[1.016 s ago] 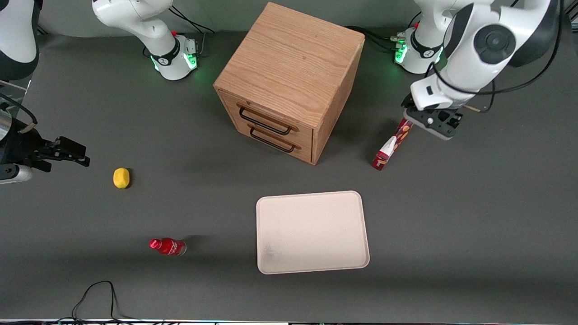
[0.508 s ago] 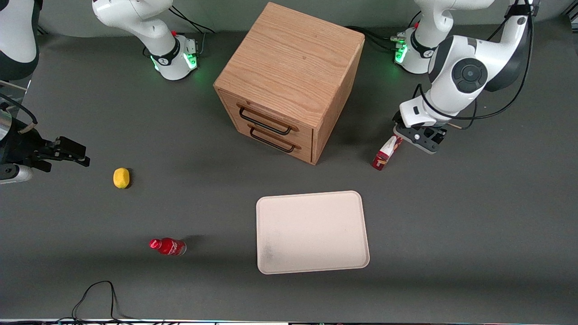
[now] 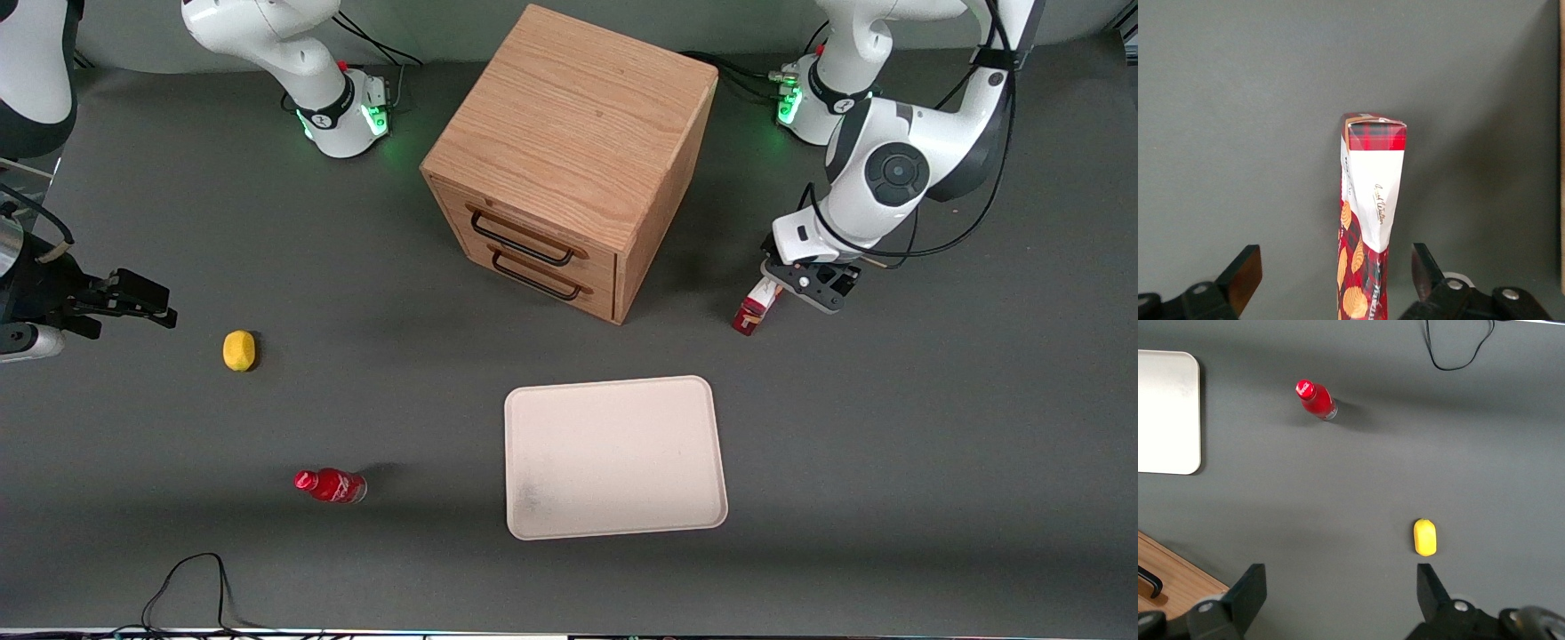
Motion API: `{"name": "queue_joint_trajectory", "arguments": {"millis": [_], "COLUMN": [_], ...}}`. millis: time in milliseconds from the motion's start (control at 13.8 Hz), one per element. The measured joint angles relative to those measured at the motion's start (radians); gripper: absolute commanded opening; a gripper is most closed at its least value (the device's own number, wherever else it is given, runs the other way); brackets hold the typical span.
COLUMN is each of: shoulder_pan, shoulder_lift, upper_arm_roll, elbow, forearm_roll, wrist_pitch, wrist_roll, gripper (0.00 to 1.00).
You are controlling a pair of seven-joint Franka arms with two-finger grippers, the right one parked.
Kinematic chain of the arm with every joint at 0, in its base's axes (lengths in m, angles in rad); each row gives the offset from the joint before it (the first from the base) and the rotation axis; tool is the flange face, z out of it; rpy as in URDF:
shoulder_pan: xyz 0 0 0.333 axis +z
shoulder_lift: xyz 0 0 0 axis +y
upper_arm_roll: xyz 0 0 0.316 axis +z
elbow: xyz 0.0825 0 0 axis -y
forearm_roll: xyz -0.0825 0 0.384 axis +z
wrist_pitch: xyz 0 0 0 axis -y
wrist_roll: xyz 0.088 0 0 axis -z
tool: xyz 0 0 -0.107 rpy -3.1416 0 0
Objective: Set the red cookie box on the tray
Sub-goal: 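Close the left gripper on the red cookie box's end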
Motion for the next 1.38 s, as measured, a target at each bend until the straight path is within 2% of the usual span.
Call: {"name": "queue_joint_trajectory", "arguments": {"millis": [653,725,798,943,1016,1233,1378], "shoulder_pan": [-0.011,-0.012,-0.012,-0.013,-0.013,-0.013,-0.013], "shoulder_lift": [0.064,0.072,0.079,0.086,0.085,0.085,0.086], "upper_arm_roll": [-0.008,-0.008,-0.008,-0.009,-0.009,-0.009,-0.009], "elbow": [-0.119,-0.121,-0.122,-0.122,-0.123,-0.123,-0.123], "forearm_roll": [0.001,0.001,0.001,0.001,0.001,0.001,0.001], "wrist_pitch": [0.209,0.217,0.222,0.223,0.223,0.222,0.221], "wrist_roll": [0.001,0.001,0.001,0.001,0.001,0.001,0.001], "gripper": [0.99,0.83,0.61,0.31,0.21,0.0,0.0]}}
